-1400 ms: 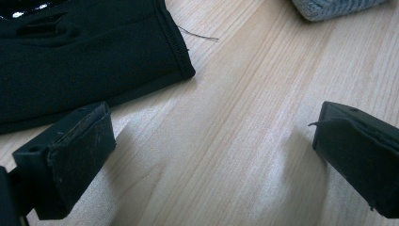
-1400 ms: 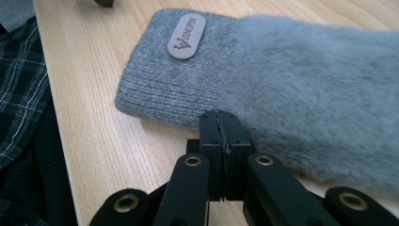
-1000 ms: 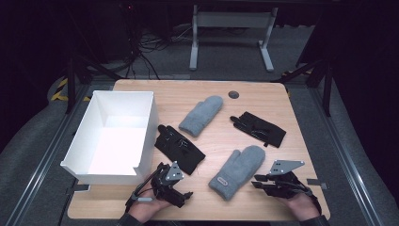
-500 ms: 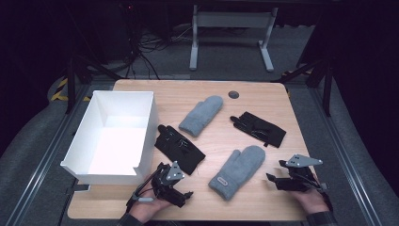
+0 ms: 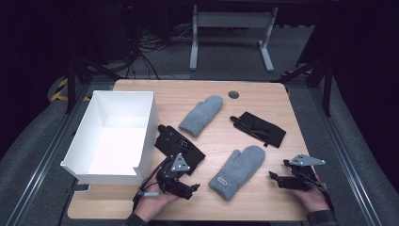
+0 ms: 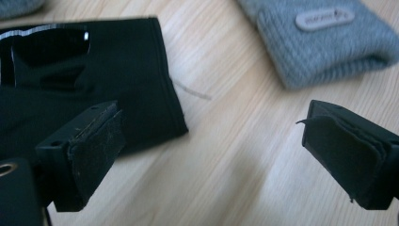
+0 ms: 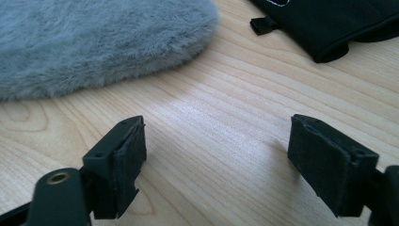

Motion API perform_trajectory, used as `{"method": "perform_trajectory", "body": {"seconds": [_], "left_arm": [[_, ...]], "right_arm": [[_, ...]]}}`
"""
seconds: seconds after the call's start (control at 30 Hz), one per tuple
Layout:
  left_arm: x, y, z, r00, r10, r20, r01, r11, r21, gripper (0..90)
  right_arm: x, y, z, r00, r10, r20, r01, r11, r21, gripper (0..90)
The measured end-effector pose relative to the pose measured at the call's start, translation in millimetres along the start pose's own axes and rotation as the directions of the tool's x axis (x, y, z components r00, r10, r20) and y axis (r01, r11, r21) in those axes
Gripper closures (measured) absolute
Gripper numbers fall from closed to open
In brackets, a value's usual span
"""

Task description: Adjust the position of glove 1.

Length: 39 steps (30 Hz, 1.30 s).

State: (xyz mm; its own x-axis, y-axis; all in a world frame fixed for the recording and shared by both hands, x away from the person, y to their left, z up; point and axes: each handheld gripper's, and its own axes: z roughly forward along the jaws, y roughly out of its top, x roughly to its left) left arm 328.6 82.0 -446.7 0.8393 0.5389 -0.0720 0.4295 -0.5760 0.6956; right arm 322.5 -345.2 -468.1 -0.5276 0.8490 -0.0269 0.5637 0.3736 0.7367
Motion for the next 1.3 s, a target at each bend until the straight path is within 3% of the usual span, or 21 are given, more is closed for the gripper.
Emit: {"method": "perform_trajectory", "body": {"seconds": [0.27,0.37,0.47,0.67,1.07,1.2,1.3], "left_arm": [[6.2,25.5,7.5,0.9999,-0.012,-0.009,0.012,0.9998,-0.015,7.4],[8.3,36.2,9.2,0.9997,-0.002,-0.023,0.001,1.0,-0.009,7.3],[12.5,47.5,13.0,0.9999,0.012,-0.001,-0.012,0.9999,-0.005,10.0],[22.3,70.2,19.0,0.9995,0.017,-0.026,-0.017,0.9992,-0.035,10.8],[61.5,105.9,31.4,0.9979,-0.046,-0.047,0.043,0.9971,-0.063,14.4],[72.2,120.2,36.9,0.9959,-0.038,-0.082,0.033,0.9979,-0.055,14.5],[83.9,129.1,42.0,0.9915,-0.057,-0.117,0.05,0.9971,-0.058,14.7]], "right_arm": [[0.0,-0.7,0.9,1.0,0.005,0.004,-0.005,1.0,-0.005,16.6],[0.0,-0.7,1.0,1.0,0.006,0.005,-0.006,1.0,-0.005,16.6],[0.0,-0.7,1.0,1.0,0.006,0.005,-0.006,1.0,-0.005,16.5],[0.0,-0.7,1.0,1.0,0.005,0.005,-0.005,1.0,-0.004,16.4],[0.1,-0.7,1.0,1.0,0.005,0.004,-0.005,1.0,-0.004,16.2],[0.1,-0.7,1.0,1.0,0.005,0.004,-0.005,1.0,-0.003,16.3],[0.1,-0.7,1.0,1.0,0.004,0.004,-0.004,1.0,-0.003,16.3]]}}
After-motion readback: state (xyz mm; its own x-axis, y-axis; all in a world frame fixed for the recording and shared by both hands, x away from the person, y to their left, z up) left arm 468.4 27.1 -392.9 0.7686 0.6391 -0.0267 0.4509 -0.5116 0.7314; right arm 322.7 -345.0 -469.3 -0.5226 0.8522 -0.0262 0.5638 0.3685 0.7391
